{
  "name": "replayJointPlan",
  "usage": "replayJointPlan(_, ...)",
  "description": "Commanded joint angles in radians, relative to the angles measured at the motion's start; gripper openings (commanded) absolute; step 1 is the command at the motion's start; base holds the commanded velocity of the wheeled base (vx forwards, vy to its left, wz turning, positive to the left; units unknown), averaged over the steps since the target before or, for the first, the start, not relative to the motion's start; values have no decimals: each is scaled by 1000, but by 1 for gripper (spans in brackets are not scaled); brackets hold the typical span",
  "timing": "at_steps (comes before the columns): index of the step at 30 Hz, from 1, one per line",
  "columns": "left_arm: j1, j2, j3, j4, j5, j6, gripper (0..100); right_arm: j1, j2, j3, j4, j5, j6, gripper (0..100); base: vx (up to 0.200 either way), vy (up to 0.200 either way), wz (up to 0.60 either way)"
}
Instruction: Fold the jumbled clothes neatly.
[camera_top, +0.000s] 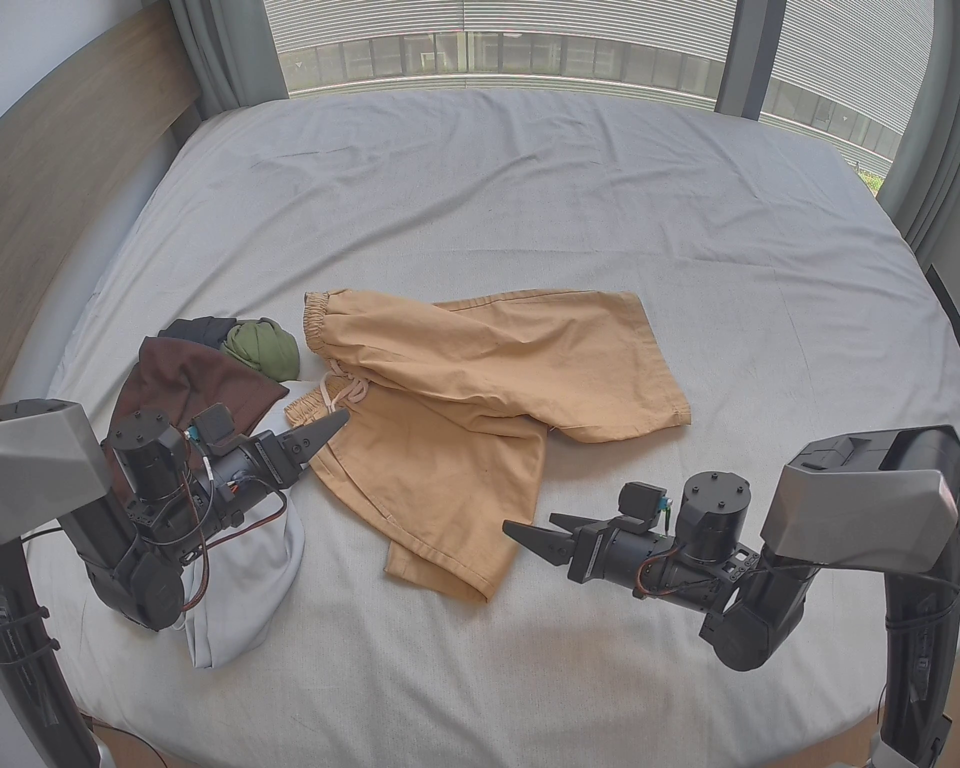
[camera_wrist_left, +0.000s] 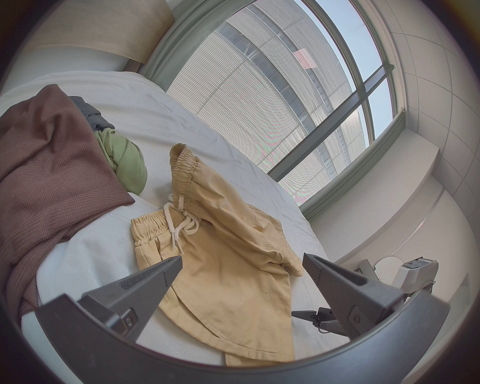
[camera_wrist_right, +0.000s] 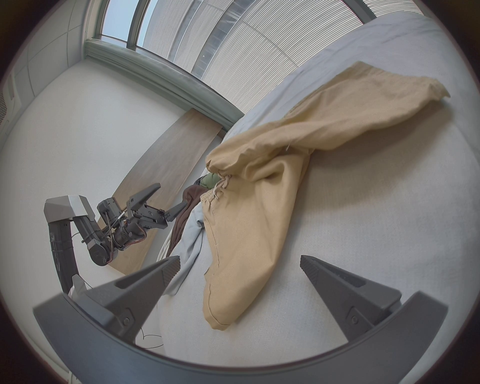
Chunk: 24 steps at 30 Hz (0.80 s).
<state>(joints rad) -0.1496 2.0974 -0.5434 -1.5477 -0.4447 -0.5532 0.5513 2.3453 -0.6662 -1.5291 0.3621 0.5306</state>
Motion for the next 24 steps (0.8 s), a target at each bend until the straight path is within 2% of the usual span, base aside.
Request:
replayJointPlan(1,-1,10,-1,0,0,1,100,18,48,-24,3,0,0,100,0,0,0)
replayJointPlan(9,1,12,-4,0,1,1,100,26,89,-66,4,-2,2,100,0,0,0)
replayJointPlan(10,1,12,-4,0,1,1,100,32,94,-81,3,-23,15,100,0,0,0)
replayJointPlan(13,-1,12,-3,0,1,1,100,45,94,-105,4,-32,37,100,0,0,0)
replayJointPlan(24,-1,18,-3,0,0,1,100,59,109,-122,4,-34,42,100,0,0,0)
